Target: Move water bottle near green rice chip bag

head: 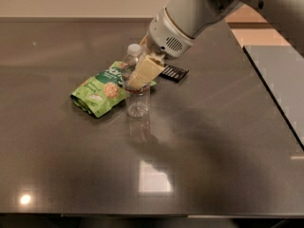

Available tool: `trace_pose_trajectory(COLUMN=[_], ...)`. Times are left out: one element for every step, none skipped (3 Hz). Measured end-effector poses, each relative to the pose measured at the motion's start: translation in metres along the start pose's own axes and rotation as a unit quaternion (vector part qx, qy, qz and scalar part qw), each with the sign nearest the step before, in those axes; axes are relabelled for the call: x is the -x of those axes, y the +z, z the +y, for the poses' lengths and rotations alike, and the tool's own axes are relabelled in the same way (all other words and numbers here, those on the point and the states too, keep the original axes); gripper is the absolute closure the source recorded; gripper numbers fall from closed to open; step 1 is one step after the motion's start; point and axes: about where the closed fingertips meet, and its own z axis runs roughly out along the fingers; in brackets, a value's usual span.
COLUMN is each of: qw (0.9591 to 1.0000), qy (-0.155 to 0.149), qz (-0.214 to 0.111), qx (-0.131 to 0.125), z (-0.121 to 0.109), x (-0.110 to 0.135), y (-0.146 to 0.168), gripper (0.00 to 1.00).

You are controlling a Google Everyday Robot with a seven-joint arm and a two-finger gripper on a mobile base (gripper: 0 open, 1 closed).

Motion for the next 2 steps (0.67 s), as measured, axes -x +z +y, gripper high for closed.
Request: trace_pose_trajectory(qw=[1.0000, 1.0000], qy=[0.000, -0.002], qz=[0.003, 0.003], qx=[0.001, 0.002], z=[-0.0015, -0.0006], x=[-0.0008, 0.0006], y=[0.0017, 0.0027], gripper=[0.38, 0.14])
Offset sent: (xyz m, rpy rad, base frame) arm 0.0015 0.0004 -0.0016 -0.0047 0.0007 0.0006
